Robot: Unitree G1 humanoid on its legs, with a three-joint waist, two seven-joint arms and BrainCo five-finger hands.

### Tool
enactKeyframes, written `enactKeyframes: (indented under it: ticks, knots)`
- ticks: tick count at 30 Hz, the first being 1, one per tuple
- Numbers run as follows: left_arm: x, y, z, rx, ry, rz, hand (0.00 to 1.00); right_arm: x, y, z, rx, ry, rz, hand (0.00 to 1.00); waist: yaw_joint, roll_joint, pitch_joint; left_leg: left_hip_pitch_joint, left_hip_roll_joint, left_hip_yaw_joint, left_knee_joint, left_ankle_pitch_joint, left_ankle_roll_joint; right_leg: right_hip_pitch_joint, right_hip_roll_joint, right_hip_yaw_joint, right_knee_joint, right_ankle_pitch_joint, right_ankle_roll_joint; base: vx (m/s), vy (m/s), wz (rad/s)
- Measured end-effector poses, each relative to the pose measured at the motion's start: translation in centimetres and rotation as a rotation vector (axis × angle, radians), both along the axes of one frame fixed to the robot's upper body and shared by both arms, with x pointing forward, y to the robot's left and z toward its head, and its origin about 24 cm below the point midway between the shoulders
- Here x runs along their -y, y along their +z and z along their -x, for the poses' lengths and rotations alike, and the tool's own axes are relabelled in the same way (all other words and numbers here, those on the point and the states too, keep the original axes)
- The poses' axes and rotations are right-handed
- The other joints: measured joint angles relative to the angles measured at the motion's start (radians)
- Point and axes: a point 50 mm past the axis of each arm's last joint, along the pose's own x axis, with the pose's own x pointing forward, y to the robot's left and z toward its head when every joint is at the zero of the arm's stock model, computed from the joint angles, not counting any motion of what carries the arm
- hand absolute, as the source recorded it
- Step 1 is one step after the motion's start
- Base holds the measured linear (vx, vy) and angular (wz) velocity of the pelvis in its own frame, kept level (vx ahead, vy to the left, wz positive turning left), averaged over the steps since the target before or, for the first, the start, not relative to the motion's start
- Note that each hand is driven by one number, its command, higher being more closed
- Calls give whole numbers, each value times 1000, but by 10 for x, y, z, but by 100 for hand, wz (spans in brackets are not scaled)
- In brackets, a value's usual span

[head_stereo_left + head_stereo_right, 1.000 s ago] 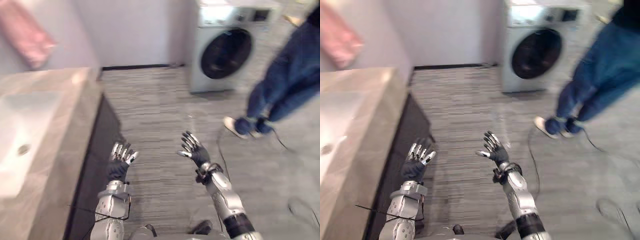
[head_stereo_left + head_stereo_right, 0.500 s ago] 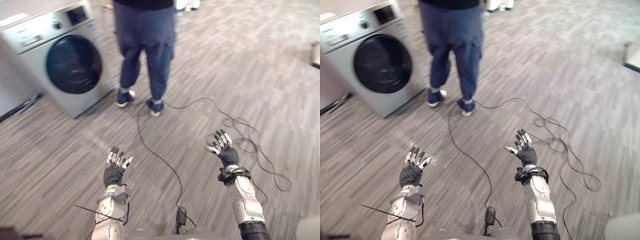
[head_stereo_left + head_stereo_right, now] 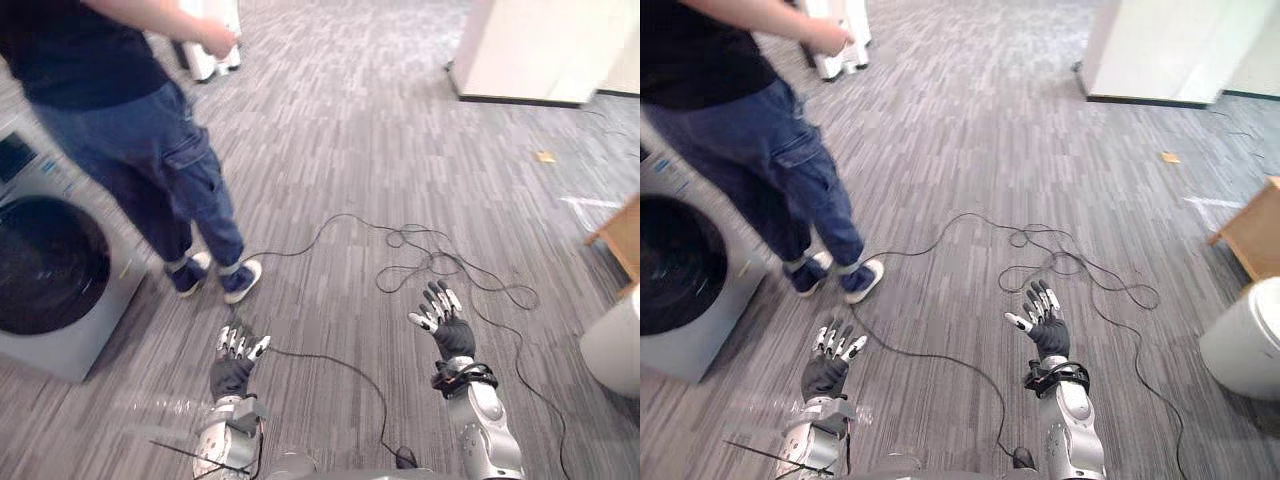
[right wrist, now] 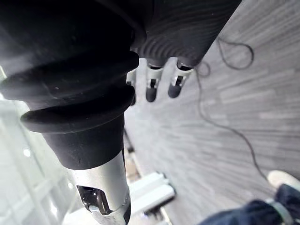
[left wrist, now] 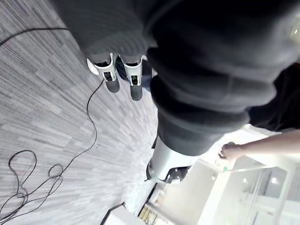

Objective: Organize washtable

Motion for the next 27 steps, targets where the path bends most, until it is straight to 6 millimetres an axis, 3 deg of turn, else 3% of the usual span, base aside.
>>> enactKeyframes:
  ticks: [1, 2, 3, 5, 7, 8, 9, 10, 13, 16, 19, 27]
  knots:
    - [-2, -1, 0, -4, 11, -4, 0, -1, -2, 1, -13, -6, 4, 0, 6, 0, 5, 6, 1, 31, -6, 1, 1, -23, -12, -90, 47, -25, -16, -103, 176, -134]
    - [-11, -3, 4, -20, 47, -16, 0, -2, -8, 2, -41, -10, 3, 0, 6, -12, 9, 30, 0, 77, -25, 3, 6, -43, -48, -279, 152, -93, -45, -54, 102, -106]
    - [-15, -8, 7, -44, 70, -24, 0, 1, -17, 7, -81, -24, 11, 0, 4, -14, 9, 54, 1, 98, -38, 3, 6, -37, -74, -404, 234, -156, -72, -61, 114, -85]
    - [-22, -18, 14, -99, 99, -34, 0, 8, -34, 18, -165, -53, 23, 0, 4, -20, 8, 81, 5, 118, -58, 2, 7, -4, -88, -499, 308, -224, -83, -25, 28, -39]
    - [-27, -31, 22, -166, 119, -40, 0, 14, -49, 27, -240, -83, 25, 0, 6, -28, 10, 88, 7, 127, -72, 3, 6, 9, -82, -506, 280, -239, -63, -22, -42, -19]
    - [-26, -37, 24, -192, 121, -36, 0, 17, -55, 32, -274, -95, 30, 0, 2, -38, 2, 90, 8, 122, -84, 6, 7, 13, -77, -510, 265, -234, -60, -4, -66, -3]
    - [-27, -51, 32, -263, 134, -24, 0, 22, -70, 43, -355, -122, 33, 0, 1, -28, -4, 90, 13, 121, -119, 26, -1, 13, -63, -516, 221, -212, -55, 28, -65, 2]
    - [-26, -64, 37, -325, 140, -10, 0, 27, -81, 51, -415, -140, 34, 0, 4, -41, -18, 92, 18, 122, -150, 43, -7, 20, -49, -520, 178, -187, -54, 76, -94, -4]
    - [-21, -108, 65, -573, 154, 44, 0, 34, -114, 78, -612, -165, 26, 0, -1, -30, -20, 126, 22, 122, -239, 92, -21, 67, -9, -526, 31, -109, -62, 137, -68, -11]
    - [-13, -131, 92, -739, 141, 80, 0, 42, -135, 111, -771, -217, -2, 0, -16, -21, -22, 164, 14, 102, -268, 94, -23, 148, 3, -539, -67, -74, -48, 78, 6, 8]
    - [-15, -142, 100, -825, 118, 72, 0, 41, -148, 131, -882, -216, -10, 0, -22, -22, -23, 177, -7, 82, -279, 96, -21, 191, -1, -552, -135, -37, -40, 60, 81, 16]
    - [-26, -150, 120, -938, 73, 83, 0, 25, -161, 150, -1015, -150, -57, 0, -22, -44, -15, 233, -73, 43, -278, 110, 1, 276, -50, -557, -170, -12, -29, 9, 95, 14]
